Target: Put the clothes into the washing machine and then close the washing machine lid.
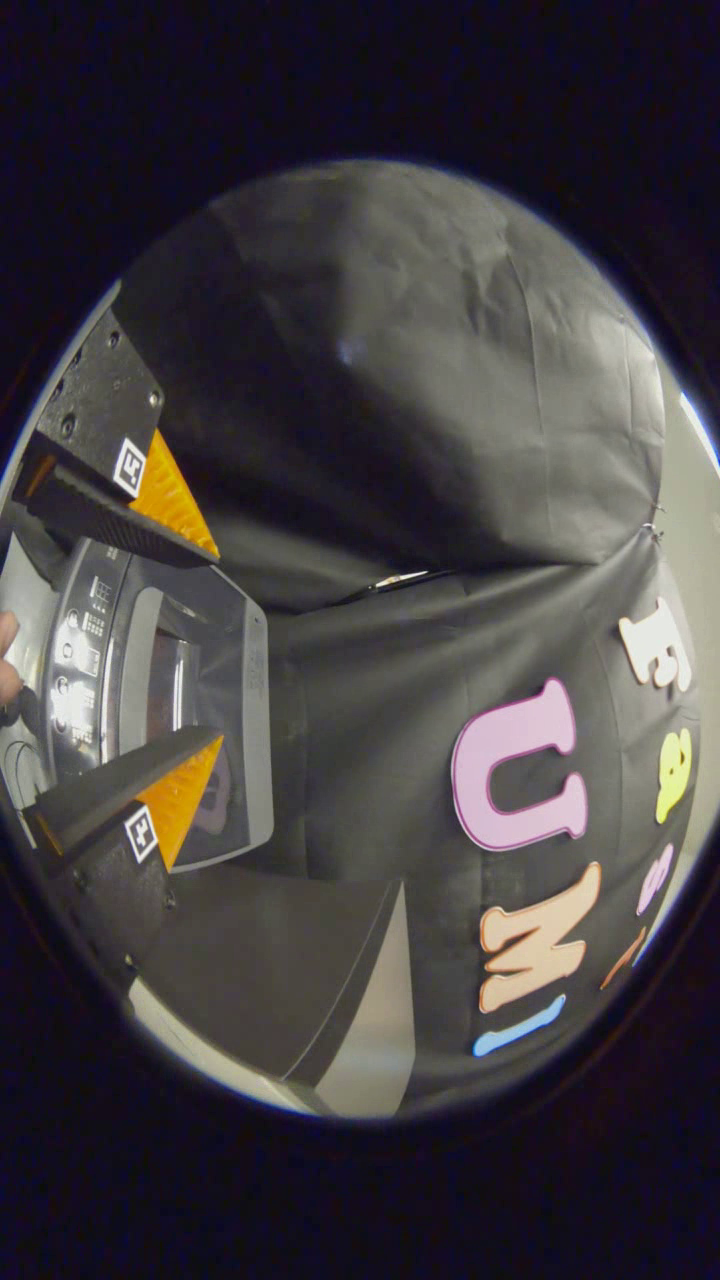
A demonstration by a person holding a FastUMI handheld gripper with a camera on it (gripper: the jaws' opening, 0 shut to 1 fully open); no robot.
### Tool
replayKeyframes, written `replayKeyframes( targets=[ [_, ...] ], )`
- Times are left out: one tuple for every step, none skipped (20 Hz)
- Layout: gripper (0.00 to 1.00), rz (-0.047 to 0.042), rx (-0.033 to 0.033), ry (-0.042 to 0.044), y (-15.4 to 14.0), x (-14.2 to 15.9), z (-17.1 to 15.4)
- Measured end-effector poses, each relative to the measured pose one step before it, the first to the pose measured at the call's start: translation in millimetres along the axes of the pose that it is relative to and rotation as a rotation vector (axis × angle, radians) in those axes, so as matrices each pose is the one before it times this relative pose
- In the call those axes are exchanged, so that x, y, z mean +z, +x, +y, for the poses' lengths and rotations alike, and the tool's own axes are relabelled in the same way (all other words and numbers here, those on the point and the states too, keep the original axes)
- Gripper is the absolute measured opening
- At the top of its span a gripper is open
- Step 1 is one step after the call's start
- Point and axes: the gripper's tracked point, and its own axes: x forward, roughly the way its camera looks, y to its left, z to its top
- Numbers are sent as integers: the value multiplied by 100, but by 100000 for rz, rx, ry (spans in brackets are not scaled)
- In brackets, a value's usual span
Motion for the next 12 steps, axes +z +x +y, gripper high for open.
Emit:
replayKeyframes(
  targets=[
    [96, -924, -77, 463, -1126, -165, -87],
    [96, -936, -353, 438, -982, -80, -248],
    [96, -1065, -195, 242, -1194, 53, -223],
    [96, -1511, -609, 479, -987, 282, -347],
    [96, -227, -32, 741, -997, -103, -371],
    [96, 264, -388, 1278, -1057, -278, -385],
    [96, -608, 247, 1936, -1002, -82, -278],
    [96, -949, 119, 1775, -1015, 227, -229],
    [96, -393, -514, 518, -939, 30, -438],
    [95, -396, -384, 48, -1051, -100, -404],
    [95, -663, -474, -176, -997, -34, -194],
    [96, -674, -128, -144, -893, 5, -135]
  ],
)
